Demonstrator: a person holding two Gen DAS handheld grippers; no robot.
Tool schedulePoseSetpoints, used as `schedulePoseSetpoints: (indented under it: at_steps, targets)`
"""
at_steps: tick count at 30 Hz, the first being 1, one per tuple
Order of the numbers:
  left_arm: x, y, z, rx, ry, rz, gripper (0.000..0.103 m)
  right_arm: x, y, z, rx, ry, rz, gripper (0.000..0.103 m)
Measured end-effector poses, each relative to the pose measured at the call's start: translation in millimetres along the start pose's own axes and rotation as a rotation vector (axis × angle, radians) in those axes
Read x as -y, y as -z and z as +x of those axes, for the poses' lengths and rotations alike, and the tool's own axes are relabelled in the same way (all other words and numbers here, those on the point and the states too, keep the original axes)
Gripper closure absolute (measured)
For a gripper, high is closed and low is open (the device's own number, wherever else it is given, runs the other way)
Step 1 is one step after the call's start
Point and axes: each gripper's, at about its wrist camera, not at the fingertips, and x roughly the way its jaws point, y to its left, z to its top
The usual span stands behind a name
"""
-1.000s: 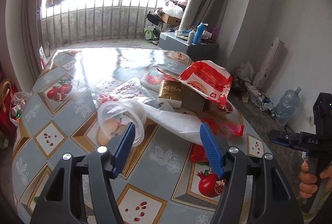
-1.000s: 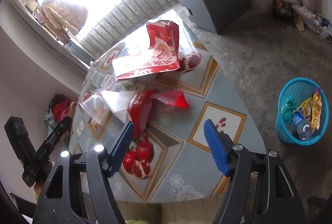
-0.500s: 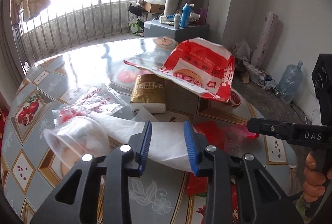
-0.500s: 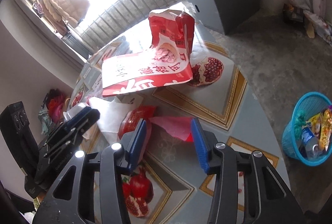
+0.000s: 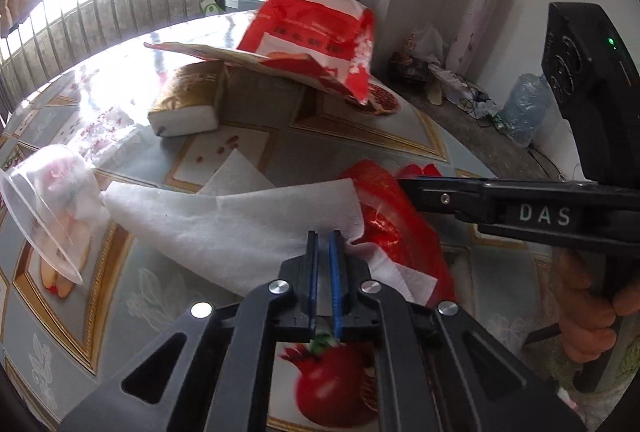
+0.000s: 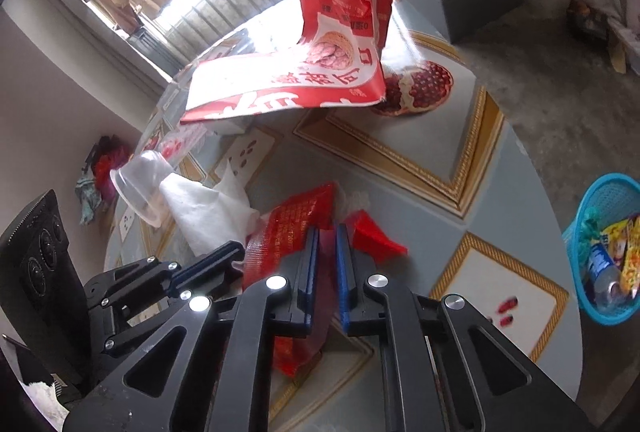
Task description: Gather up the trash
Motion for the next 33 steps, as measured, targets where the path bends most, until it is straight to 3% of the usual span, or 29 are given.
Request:
schedulePoseSetpoints:
  at_steps: [4, 8, 11, 18, 21, 27, 33]
  targets:
    - [24, 22, -14, -0.008, 0.056, 0.043, 0.098, 6, 27, -21, -0.006, 0.02, -0.005, 0.096]
    - [22, 34, -32, 0.028, 0.09, 0.033, 0.096, 14, 39, -36, 0.018, 0.037, 0.006, 0.095]
    - [18, 36, -49, 0.075, 0.032, 0.057, 0.069, 15, 40, -46, 0.051, 0.05, 0.007, 0.092]
    - [-15, 36, -60, 0.071, -0.071, -0.038, 0.061, 8, 35, -59, 0.107, 0.042, 0.002, 0.068]
    - [-24, 37, -55, 0.052, -0.093, -0.059, 0.044, 1, 35, -56, 0.106, 0.035, -0.02, 0.058]
    - [-18, 31, -29, 0.013, -0.161, 0.003, 0.044, -10, 39, -40, 0.061, 0.051, -0.062, 0.055]
    - [-19, 32, -25, 0.016, -0.17, 0.02, 0.044, 4, 37, -49, 0.062, 0.035, -0.007, 0.054]
